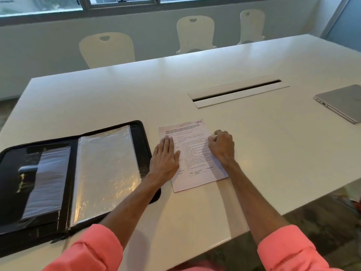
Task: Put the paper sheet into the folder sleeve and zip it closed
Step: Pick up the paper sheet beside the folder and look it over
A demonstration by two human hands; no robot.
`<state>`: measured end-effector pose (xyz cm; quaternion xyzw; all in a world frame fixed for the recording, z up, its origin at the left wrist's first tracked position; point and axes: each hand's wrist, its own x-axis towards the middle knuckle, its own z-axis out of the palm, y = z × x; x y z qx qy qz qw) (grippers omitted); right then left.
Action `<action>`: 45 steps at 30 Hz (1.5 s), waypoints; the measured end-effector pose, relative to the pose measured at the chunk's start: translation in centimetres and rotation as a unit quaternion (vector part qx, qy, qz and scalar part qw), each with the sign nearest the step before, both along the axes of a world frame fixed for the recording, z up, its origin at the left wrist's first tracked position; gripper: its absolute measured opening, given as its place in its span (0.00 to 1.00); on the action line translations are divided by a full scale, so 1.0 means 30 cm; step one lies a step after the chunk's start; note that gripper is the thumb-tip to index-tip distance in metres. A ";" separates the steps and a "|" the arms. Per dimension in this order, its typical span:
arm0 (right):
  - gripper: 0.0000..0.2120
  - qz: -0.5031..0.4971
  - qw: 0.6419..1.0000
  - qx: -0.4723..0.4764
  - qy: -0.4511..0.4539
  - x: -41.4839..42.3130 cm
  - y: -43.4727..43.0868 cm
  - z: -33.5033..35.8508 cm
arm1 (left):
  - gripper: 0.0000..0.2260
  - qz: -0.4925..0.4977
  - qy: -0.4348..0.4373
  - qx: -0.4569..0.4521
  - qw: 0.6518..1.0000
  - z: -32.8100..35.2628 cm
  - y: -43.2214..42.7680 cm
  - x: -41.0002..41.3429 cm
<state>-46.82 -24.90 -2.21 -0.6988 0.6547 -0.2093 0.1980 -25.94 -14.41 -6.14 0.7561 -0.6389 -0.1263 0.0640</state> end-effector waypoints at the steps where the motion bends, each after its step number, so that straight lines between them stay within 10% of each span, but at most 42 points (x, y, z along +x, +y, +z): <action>1: 0.17 -0.012 0.999 0.024 -0.028 0.000 -0.013 0.004 | 0.32 0.001 0.002 -0.003 1.000 -0.004 0.003 -0.003; 10: 0.09 -0.026 0.952 0.182 -0.244 -0.012 -0.051 0.041 | 0.31 -0.002 -0.008 -0.018 1.000 -0.017 0.011 -0.006; 19: 0.12 -0.020 0.926 0.148 -0.348 -0.003 0.009 0.065 | 0.35 0.023 0.107 -0.080 0.991 0.023 -0.002 0.003; 23: 0.11 0.009 0.910 0.071 -0.409 -0.017 0.033 0.104 | 0.44 0.208 0.399 -0.139 0.882 0.123 -0.037 0.001; 26: 0.11 0.034 0.898 0.051 -0.436 -0.015 0.042 0.151 | 0.24 0.190 0.580 -0.104 0.785 0.225 -0.066 0.020; 30: 0.05 0.024 0.894 0.043 -0.445 0.011 0.029 0.202 | 0.11 0.201 0.600 -0.152 0.759 0.296 -0.095 0.010; 45: 0.06 0.032 0.819 -0.038 -0.572 0.041 0.014 0.322 | 0.11 0.040 0.552 -0.379 0.741 0.468 -0.060 -0.070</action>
